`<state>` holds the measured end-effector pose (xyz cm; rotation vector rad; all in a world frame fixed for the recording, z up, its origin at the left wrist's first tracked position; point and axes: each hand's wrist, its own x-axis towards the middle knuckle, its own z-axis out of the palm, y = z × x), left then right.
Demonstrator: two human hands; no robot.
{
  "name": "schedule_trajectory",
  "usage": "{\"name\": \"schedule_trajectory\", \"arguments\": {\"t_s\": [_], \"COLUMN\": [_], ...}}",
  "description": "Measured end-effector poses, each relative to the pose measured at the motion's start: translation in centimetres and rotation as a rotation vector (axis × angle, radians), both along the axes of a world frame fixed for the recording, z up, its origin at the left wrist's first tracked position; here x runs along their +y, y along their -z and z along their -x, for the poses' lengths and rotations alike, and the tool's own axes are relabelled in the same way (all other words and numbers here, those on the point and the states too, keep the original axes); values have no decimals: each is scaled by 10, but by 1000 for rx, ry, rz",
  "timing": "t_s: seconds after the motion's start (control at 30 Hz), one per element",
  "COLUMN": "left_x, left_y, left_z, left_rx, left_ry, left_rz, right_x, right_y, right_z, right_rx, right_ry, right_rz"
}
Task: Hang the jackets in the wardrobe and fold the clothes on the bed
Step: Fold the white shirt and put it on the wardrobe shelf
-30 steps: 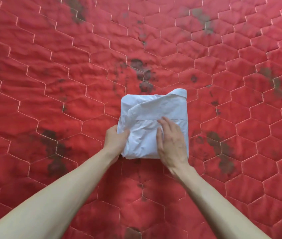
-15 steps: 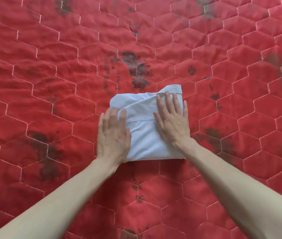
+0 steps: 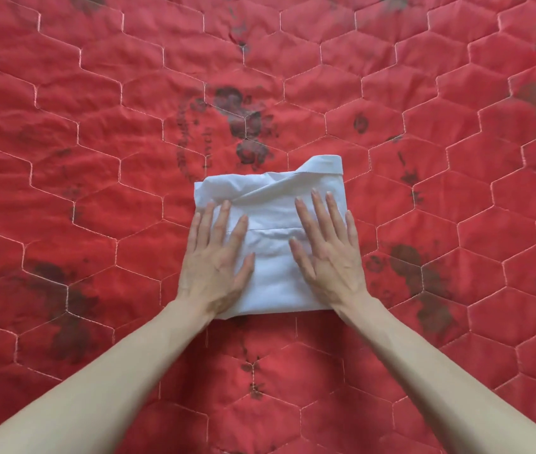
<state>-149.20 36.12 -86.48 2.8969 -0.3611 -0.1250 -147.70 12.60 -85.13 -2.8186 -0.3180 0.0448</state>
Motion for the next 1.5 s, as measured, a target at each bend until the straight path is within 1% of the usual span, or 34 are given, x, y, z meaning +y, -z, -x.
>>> {"name": "schedule_trajectory", "arguments": {"t_s": [0.07, 0.1, 0.27, 0.37, 0.43, 0.47, 0.53, 0.6, 0.67, 0.7, 0.77, 0.9, 1.0, 1.07, 1.17, 1.23, 1.3, 1.33, 1.4, 1.5], "left_x": [6, 13, 35, 28, 28, 27, 26, 23, 20, 19, 15, -3, -2, 4, 13, 20, 26, 27, 28, 24], "left_y": [-4, -3, 11, 9, -3, -10, -23, -29, -30, -30, -31, -33, -36, -42, -60, -78, -96, -103, -110, -106], "left_z": [-1, -3, -12, -11, -12, -9, 5, 31, 54, 62, 69, 67, 69, 70, 79, 89, 99, 102, 108, 111], "left_rx": [-34, -31, 37, 51, 31, -7, -103, -128, -30, 30, 113, 130, 118, 113, 157, 247, 425, 486, 524, 528], "left_ry": [-82, -90, -9, -15, 2, 25, 130, 260, 354, 365, 317, 204, 192, 188, 142, 102, 19, -30, -184, -445], "left_rz": [9, 14, -22, -107, -179, -189, -145, -128, -177, -201, -239, -243, -172, -77, 119, 236, 364, 447, 600, 768], "right_x": [-1, -6, -36, -36, -38, -42, -54, -71, -84, -86, -80, -57, -54, -58, -69, -79, -90, -95, -101, -99], "right_y": [-8, -6, 20, 21, 17, 13, 6, -1, -5, -6, -7, 0, -3, -13, -36, -51, -66, -73, -84, -91], "right_z": [15, 24, 49, 48, 47, 46, 48, 54, 58, 59, 59, 63, 60, 57, 67, 82, 96, 102, 109, 108], "right_rx": [3, 3, 51, 69, 96, 98, 49, -7, -8, -1, -4, -118, -197, -208, -122, -10, 144, 200, 257, 321], "right_ry": [-58, -86, -117, -128, -157, -188, -277, -390, -468, -472, -423, -321, -285, -317, -366, -355, -289, -255, -191, -42], "right_rz": [-60, -42, 66, 64, 44, 35, 39, 79, 133, 151, 173, 191, 112, 56, -15, -122, -273, -333, -428, -595]}}
